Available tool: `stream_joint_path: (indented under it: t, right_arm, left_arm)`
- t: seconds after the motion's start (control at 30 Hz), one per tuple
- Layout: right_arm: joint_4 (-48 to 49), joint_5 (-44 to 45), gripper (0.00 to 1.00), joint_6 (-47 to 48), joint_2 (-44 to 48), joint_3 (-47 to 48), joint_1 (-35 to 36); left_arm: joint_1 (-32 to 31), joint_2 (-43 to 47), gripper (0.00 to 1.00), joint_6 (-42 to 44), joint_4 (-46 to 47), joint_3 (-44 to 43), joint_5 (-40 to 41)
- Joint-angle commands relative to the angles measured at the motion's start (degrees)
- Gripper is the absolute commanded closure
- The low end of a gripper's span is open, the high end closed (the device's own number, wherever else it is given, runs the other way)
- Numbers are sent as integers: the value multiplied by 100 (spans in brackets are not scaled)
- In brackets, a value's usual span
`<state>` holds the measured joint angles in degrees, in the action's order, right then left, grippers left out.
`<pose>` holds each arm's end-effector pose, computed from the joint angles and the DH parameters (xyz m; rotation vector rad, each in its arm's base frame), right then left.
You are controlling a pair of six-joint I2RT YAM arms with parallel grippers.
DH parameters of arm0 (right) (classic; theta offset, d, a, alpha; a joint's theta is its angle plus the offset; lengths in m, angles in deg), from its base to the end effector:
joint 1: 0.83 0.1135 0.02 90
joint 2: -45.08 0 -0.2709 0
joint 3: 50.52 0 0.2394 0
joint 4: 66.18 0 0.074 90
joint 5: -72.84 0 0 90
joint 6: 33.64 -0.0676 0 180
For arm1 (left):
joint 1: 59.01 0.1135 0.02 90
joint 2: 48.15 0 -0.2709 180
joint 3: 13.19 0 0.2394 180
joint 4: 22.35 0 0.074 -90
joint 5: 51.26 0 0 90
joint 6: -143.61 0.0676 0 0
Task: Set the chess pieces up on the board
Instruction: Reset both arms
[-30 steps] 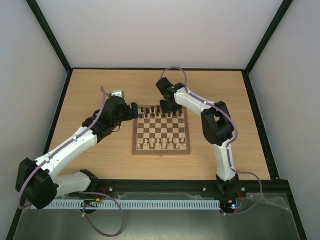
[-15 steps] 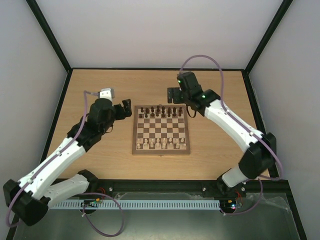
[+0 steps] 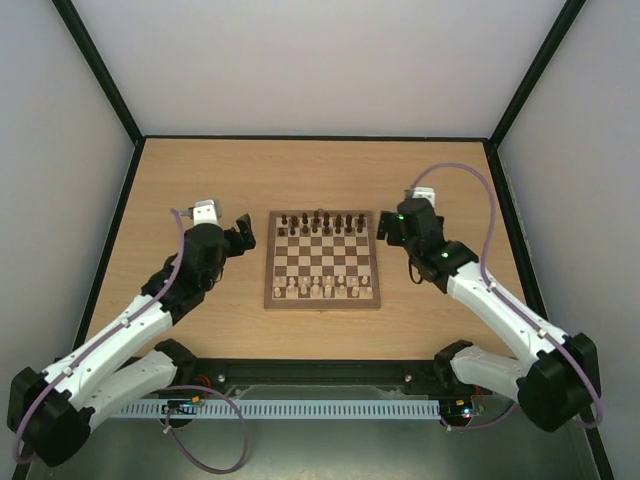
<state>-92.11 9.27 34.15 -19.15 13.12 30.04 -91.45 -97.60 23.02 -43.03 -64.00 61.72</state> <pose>0.2403 0.1086 0.2949 0.1362 1.9798 0.1302 0.1929 -0.0913 0.2799 -0.2403 1.8819 -0.3706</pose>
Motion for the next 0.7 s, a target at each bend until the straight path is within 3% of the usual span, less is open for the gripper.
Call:
stream_joint_path:
  t: [0.0,0.3,0.67]
  right_arm:
    - [1697,-267,1,-112,387,-1043,-966]
    - [3814,309,1,-361,78,-2438,-2301]
    - [5635,923,1,53,-977,-2901,-2490]
  left_arm:
    - [179,-97,1,554,1307,538,916]
    - [1506,-176,1,1613,4069,2297,328]
    - [2247,-1568,1,2004,4766,1849,530]
